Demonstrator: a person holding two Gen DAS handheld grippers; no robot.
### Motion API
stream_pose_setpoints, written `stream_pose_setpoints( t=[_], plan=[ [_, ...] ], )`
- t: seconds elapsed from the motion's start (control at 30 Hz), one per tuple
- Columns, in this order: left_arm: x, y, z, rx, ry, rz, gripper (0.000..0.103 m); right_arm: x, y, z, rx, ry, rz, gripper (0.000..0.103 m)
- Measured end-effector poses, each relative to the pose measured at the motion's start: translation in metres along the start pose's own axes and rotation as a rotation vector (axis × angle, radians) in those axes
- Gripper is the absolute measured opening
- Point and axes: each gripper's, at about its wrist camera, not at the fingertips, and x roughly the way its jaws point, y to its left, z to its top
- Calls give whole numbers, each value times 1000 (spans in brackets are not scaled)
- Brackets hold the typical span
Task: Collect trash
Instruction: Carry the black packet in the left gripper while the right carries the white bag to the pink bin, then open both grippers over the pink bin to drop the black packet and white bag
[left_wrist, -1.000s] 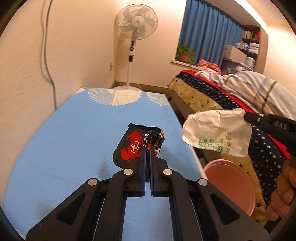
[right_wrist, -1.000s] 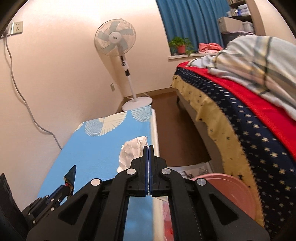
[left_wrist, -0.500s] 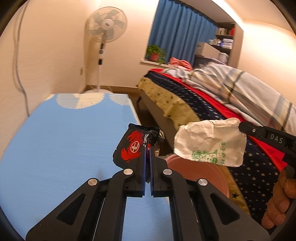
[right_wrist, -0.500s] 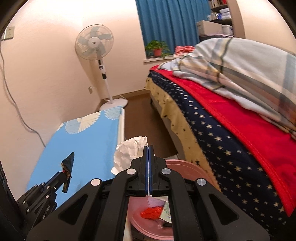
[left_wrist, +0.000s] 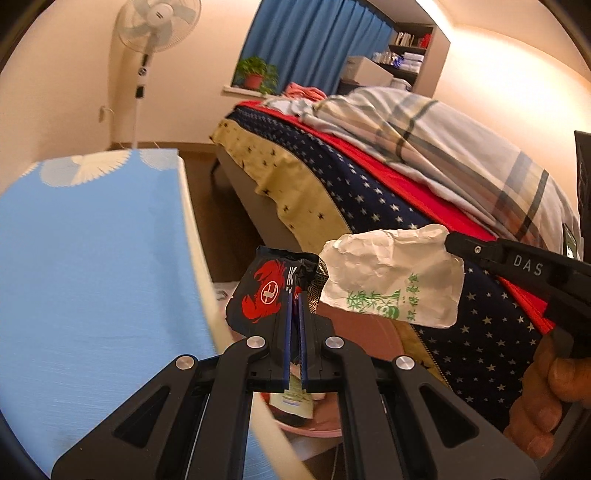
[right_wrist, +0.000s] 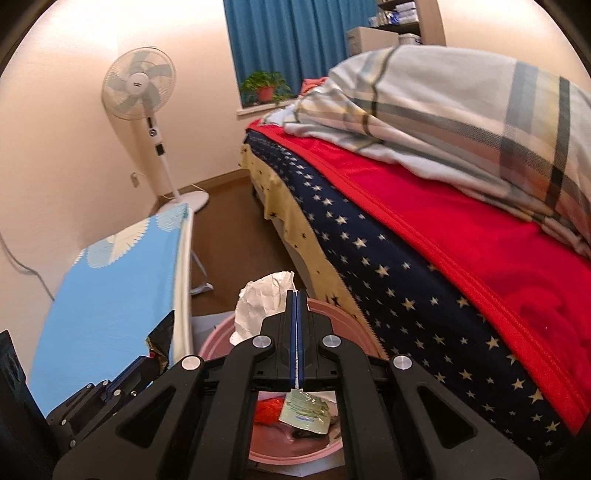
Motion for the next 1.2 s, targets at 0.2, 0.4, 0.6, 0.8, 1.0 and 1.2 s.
stream_pose_setpoints(
  t=[0.2,0.4,0.6,0.8,1.0,1.2],
  plan=[
    [23,-7,-9,-1,51,-15,3,14,-4,-7,4,21,-45,0],
    [40,-9,-15,3,97,-12,4,25,-9,-12,20,48,-69,3],
    [44,-8,-17,5,109,-14,7,27,-10,-13,25,53,-79,4],
    [39,-7,-14,4,97,-10,7,24,-12,-11,30,45,-76,5],
    [15,-5,-6,19,64,8,7,8,-10,-10,35,19,-61,28],
    [-33,-5,10,47,-8,44,34,-20,1,-6,6,-23,-23,51]
  ],
)
